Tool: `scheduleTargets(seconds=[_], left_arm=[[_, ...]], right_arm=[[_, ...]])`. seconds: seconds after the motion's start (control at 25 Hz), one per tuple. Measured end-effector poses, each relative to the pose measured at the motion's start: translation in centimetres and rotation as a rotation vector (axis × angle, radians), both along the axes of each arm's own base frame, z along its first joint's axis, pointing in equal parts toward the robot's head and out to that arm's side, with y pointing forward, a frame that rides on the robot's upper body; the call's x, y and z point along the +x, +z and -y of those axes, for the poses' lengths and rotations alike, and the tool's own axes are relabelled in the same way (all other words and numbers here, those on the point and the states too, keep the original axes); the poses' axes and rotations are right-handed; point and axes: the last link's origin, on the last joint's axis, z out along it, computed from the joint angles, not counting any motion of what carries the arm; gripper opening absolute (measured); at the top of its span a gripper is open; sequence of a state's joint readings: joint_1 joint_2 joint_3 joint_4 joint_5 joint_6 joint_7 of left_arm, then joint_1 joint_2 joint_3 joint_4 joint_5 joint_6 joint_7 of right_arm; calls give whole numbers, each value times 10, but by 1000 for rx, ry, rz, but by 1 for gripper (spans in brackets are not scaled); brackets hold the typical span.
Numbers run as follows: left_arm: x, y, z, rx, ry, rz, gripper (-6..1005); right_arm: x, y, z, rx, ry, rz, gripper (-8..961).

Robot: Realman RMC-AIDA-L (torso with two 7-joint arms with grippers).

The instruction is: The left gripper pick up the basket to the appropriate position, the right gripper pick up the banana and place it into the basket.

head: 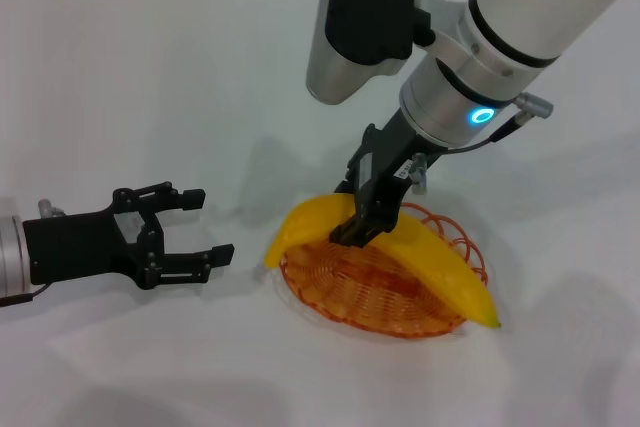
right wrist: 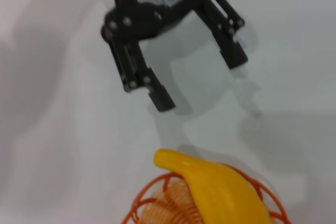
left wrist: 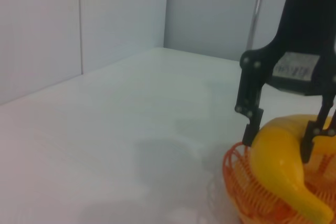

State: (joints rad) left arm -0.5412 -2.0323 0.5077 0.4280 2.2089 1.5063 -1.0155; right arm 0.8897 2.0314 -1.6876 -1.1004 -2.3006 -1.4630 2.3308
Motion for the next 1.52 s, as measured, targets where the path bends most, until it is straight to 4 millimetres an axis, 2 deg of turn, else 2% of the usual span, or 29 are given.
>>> scheduleTargets(seconds=[0.72,0.92,0.96,1.08,1.24,1.36,1.52], left_arm=[[0,0,0,1,1,1,876],[-1,0,1,2,5,0,876],[-2,0,1,2,7,0,876],[-4,1,3,6,13,-2,876],[-6,2,4,10,16,-2,876],[-5,3,3,19,16,4,876],[-4,4,2,32,14,13,876]], right_arm=[[2,-3,3,-29,11,6,567],[-4,3,7,-48,22,15,709],[-6,6,8,-50,29,15,709],[-10,22,10,-38,45,0,708],[-4,60,9,54,44,-79,707],[15,92,10,123,32,-181,706],[54,121,19,165,19,-377,704]])
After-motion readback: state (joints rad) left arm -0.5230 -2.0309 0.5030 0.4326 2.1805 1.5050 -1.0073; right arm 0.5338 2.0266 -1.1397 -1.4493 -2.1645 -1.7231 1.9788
